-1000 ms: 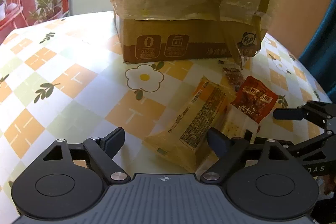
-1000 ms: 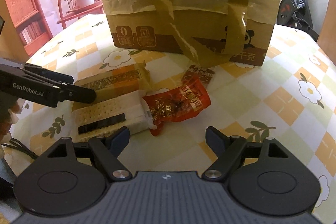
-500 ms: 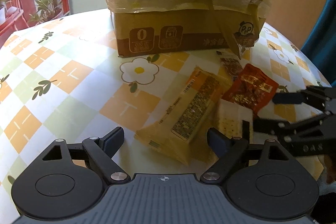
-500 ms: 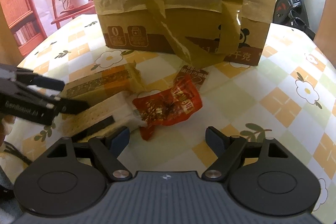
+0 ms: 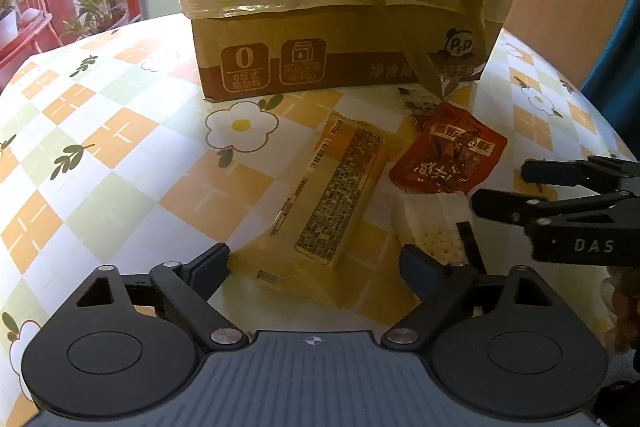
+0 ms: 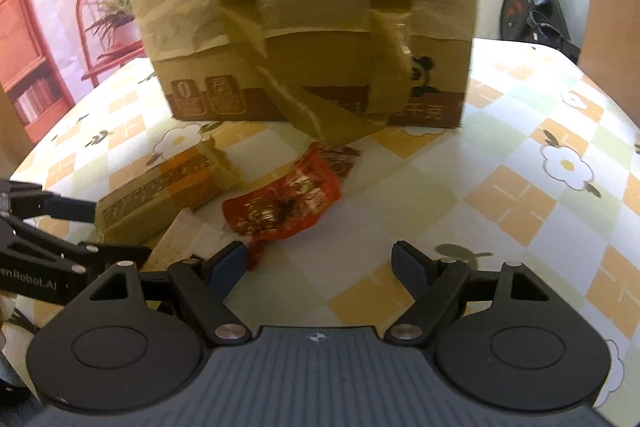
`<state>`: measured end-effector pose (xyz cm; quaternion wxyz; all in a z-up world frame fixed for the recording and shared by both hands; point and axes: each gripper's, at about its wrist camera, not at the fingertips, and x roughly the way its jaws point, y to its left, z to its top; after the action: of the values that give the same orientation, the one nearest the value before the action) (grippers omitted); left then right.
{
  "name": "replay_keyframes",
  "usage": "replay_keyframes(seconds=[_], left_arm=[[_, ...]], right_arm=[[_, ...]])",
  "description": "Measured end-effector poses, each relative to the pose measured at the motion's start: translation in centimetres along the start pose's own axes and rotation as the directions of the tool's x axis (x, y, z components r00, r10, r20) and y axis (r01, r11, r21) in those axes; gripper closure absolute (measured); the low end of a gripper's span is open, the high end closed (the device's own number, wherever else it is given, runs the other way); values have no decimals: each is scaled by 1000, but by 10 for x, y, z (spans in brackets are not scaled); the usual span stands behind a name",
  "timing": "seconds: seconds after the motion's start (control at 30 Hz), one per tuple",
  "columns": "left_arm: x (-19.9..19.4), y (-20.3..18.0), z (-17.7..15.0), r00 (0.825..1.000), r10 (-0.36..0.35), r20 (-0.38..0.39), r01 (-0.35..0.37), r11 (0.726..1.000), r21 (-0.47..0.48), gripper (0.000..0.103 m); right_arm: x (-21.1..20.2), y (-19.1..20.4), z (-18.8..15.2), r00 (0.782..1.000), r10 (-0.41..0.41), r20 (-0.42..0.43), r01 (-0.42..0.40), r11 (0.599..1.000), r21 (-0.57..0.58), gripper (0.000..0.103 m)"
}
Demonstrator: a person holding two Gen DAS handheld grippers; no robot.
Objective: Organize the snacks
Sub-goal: 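Position both open tools over the cracker pack and orange-wrapped bar, then grasp the white cracker pack with the right tool while the left tool grasps the orange-wrapped bar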
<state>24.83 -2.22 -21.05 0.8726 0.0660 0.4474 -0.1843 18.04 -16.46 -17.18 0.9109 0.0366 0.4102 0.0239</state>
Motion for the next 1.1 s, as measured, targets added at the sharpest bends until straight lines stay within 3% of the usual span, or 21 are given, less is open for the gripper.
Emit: replay_keyframes(seconds=[0.23,0.33,0.4,0.43,0.47,0.6,0.87,1.1], left_arm=[[8,-6,8,1000,1,4,-1,1000,-12,8],[9,1,12,999,-30,11,31,999,-31,10],[6,9,14,999,-31,18,32,999,-36,23],[6,12,15,1000,-20,19,21,1000,-24,37],[5,15,16,999,-29,16,29,1000,-8,39],[1,30,12,998,-62,30,63,997,-43,40],[-9,42,-3,998,22,62,-11,985,-173,40],[-20,60,-16,996,48,80,-27,970,-243,40]], right_arm=[[-10,-14,1,1000,-13,14,12,999,30,21],[-15,-16,0,1000,-5,14,5,1000,26,21],[-18,-14,-2,1000,-7,13,6,1000,24,21],[-19,-14,-3,1000,-8,10,7,1000,27,21],[-18,-13,-4,1000,-6,6,6,1000,31,21],[-17,-8,-2,1000,3,-6,-2,1000,29,21],[-18,20,6,995,79,-57,-82,996,-43,21],[-7,49,1,973,171,-155,-187,978,-97,21]])
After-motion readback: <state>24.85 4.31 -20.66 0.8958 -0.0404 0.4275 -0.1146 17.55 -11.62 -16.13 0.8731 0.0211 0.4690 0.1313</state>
